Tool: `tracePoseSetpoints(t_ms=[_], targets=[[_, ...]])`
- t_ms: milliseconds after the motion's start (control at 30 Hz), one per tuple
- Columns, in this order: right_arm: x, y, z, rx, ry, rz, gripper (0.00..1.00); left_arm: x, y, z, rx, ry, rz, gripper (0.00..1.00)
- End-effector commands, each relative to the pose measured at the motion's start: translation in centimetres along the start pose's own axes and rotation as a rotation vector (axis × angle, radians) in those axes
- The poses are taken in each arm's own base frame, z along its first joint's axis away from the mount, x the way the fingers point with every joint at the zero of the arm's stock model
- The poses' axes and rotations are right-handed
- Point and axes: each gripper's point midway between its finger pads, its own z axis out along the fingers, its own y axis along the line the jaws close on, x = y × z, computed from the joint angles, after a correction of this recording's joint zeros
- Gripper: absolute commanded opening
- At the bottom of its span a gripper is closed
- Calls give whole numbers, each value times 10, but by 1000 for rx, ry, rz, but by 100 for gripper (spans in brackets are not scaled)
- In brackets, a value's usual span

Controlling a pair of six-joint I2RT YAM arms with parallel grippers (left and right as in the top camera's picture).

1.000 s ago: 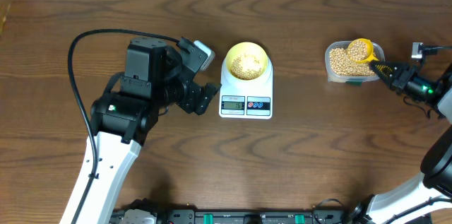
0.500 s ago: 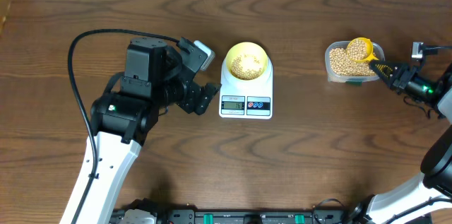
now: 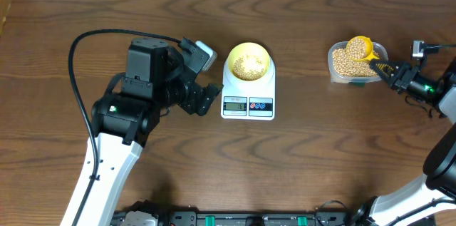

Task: Scoop item into bowl and weigh 50g on scale
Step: 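Drag the scoop through the soybeans with the right gripper to fill it, then lift the filled scoop out of the tub with the right gripper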

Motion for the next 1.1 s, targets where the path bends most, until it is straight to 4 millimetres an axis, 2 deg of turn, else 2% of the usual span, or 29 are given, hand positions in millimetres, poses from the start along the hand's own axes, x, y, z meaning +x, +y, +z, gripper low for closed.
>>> tracePoseSetpoints(t_ms=[0, 667, 1067], targets=[[5, 15, 5, -97, 24, 14, 1, 6, -2, 3, 21, 12, -4, 85], [6, 47, 42, -140, 117, -62, 1, 6, -2, 3, 21, 12, -4, 85], [8, 56, 67, -143, 161, -84, 1, 6, -2, 3, 21, 12, -4, 85]])
